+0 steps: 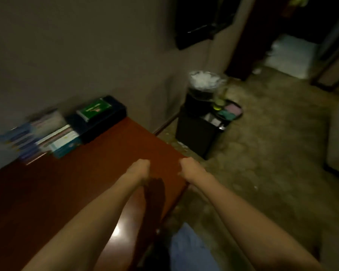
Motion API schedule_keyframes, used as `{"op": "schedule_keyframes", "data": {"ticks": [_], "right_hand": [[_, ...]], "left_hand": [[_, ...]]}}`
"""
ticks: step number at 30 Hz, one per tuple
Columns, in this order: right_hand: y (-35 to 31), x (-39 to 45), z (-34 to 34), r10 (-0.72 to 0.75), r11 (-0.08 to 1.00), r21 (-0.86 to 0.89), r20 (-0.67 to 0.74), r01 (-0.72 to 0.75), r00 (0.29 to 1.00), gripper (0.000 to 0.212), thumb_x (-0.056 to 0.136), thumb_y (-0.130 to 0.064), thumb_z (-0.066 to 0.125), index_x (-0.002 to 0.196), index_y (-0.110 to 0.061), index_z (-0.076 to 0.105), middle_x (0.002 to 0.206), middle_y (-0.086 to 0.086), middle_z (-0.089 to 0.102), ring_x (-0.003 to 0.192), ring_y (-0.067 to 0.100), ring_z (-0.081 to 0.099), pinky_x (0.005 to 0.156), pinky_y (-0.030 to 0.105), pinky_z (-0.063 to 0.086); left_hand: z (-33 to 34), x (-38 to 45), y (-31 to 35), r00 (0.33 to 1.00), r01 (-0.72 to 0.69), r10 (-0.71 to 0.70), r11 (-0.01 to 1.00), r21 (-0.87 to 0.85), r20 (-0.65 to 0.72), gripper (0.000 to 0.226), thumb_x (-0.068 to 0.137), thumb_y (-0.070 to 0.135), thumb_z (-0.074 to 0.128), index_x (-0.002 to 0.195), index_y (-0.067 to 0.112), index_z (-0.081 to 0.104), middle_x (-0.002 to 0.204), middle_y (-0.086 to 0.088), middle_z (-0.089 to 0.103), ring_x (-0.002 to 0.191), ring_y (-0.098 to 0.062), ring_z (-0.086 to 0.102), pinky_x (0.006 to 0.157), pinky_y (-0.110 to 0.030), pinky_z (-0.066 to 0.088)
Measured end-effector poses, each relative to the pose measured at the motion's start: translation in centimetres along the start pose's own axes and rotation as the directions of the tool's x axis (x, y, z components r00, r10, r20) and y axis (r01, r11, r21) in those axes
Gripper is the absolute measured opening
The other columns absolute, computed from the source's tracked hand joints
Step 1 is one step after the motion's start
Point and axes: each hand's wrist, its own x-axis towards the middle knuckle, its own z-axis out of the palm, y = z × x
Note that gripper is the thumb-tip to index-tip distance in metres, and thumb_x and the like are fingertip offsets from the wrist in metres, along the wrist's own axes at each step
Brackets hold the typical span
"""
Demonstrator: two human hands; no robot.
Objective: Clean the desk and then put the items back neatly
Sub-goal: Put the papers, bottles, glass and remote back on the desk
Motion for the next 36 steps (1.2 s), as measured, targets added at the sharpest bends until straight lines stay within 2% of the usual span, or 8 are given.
{"op": "schedule_keyframes", "data": {"ticks": [2,6,9,14,18,22,27,36], "right_hand": [[5.1,-3.3,-1.1,0.098,0.994,0.063,-0.084,-0.092,0.992,0.021,0.090,-0.012,0.051,0.103,0.000,0.064,0.109,0.020,0.064,0.102,0.033,0.061,0.075,0.032,0.045],[15.8,-10.8,-1.7,0.338,0.933,0.183,-0.157,-0.309,0.928,0.027,0.092,-0.015,0.051,0.112,0.000,0.062,0.115,0.021,0.063,0.106,0.032,0.061,0.082,0.031,0.048],[23.6,-17.4,-1.2,0.485,0.862,0.265,-0.177,-0.433,0.857,0.033,0.091,-0.023,0.056,0.116,-0.003,0.063,0.119,0.019,0.062,0.109,0.031,0.060,0.087,0.032,0.047],[36.8,-30.3,1.6,0.711,0.679,0.413,-0.160,-0.607,0.685,0.029,0.091,-0.019,0.053,0.112,-0.004,0.065,0.115,0.018,0.065,0.108,0.031,0.062,0.086,0.034,0.049],[43.9,-42.8,5.5,0.871,0.459,0.538,-0.116,-0.707,0.477,0.032,0.094,-0.019,0.051,0.123,-0.005,0.057,0.125,0.016,0.058,0.113,0.031,0.056,0.093,0.035,0.043],[47.2,-53.5,9.5,0.962,0.234,0.638,-0.042,-0.734,0.270,0.038,0.093,-0.025,0.055,0.127,-0.010,0.053,0.132,0.010,0.052,0.119,0.027,0.051,0.094,0.033,0.042],[48.7,-62.3,15.3,0.994,-0.036,0.728,0.100,-0.685,0.053,0.034,0.092,-0.022,0.056,0.123,-0.007,0.055,0.129,0.014,0.052,0.117,0.028,0.051,0.091,0.031,0.043],[54.4,-68.3,23.3,0.920,-0.331,0.733,0.390,-0.594,-0.032,0.039,0.094,-0.028,0.054,0.127,-0.008,0.051,0.132,0.013,0.050,0.118,0.028,0.051,0.093,0.034,0.042]], "left_hand": [[-0.2,0.2,6.1,0.990,-0.141,0.139,0.988,0.067,0.034,0.005,0.091,0.008,0.053,0.093,0.013,0.051,0.095,-0.004,0.053,0.074,-0.013,0.051,0.054,-0.021,0.043],[1.1,-0.9,19.3,0.926,-0.375,0.368,0.922,0.094,0.081,0.023,0.091,0.015,0.054,0.113,0.009,0.059,0.112,-0.010,0.058,0.105,-0.027,0.058,0.088,-0.036,0.051],[4.3,-2.1,29.4,0.863,-0.506,0.492,0.838,0.204,0.119,0.026,0.087,0.017,0.058,0.112,0.011,0.062,0.115,-0.009,0.062,0.105,-0.027,0.059,0.087,-0.034,0.050],[12.0,-6.5,47.0,0.699,-0.715,0.668,0.641,0.279,0.254,0.032,0.088,0.010,0.055,0.117,0.001,0.061,0.120,-0.016,0.062,0.111,-0.028,0.058,0.086,-0.031,0.046],[20.3,-13.8,58.9,0.493,-0.869,0.781,0.425,0.253,0.383,0.026,0.086,0.012,0.054,0.108,0.001,0.063,0.113,-0.016,0.064,0.103,-0.029,0.060,0.080,-0.033,0.047],[28.3,-21.2,67.2,0.266,-0.960,0.801,0.170,0.223,0.536,0.033,0.083,0.020,0.060,0.115,0.011,0.060,0.119,-0.005,0.061,0.106,-0.026,0.058,0.089,-0.032,0.048],[36.7,-28.4,74.3,0.102,-0.968,0.758,-0.075,0.240,0.644,0.036,0.088,0.018,0.060,0.122,0.011,0.056,0.128,-0.010,0.055,0.116,-0.026,0.052,0.094,-0.033,0.045],[50.3,-32.3,81.3,-0.015,-0.952,0.638,-0.245,0.185,0.770,0.038,0.085,0.014,0.059,0.123,0.011,0.052,0.125,-0.012,0.056,0.113,-0.028,0.055,0.091,-0.034,0.046]]}}
